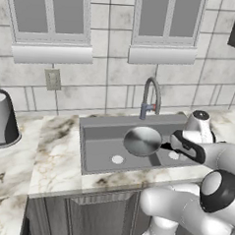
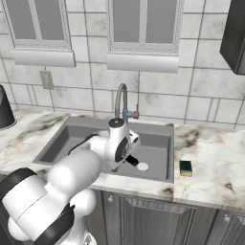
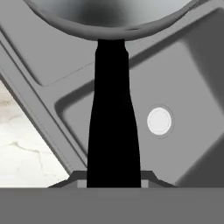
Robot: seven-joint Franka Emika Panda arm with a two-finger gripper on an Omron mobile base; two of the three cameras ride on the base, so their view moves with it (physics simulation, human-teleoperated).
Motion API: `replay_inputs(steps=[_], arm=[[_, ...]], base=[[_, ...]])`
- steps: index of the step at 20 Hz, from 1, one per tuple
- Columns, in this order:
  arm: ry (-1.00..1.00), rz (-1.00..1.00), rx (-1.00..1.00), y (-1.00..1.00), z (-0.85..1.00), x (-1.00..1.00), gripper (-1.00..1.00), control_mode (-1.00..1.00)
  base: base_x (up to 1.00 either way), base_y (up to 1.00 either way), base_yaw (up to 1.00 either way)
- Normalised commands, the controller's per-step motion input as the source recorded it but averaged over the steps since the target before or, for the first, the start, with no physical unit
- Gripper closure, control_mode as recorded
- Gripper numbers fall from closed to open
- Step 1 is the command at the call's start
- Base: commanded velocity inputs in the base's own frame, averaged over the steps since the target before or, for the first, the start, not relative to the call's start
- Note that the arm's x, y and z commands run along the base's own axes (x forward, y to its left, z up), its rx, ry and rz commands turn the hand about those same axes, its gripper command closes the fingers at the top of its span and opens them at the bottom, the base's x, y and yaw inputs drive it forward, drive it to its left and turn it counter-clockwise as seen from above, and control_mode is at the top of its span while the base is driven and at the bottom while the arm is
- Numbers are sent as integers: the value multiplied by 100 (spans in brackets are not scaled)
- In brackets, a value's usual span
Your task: Pick the pan and sponge and place them into the sink. Then turn on the water.
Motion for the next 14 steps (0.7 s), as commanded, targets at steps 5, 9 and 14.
replay_inputs(steps=[5,9,14], arm=[[7,3,-3,39,-20,0,100,-100],[4,1,-2,35,-13,0,100,-100],[1,0,-1,35,-3,0,100,-100]], base=[[0,0,0],[0,0,0],[0,0,0]])
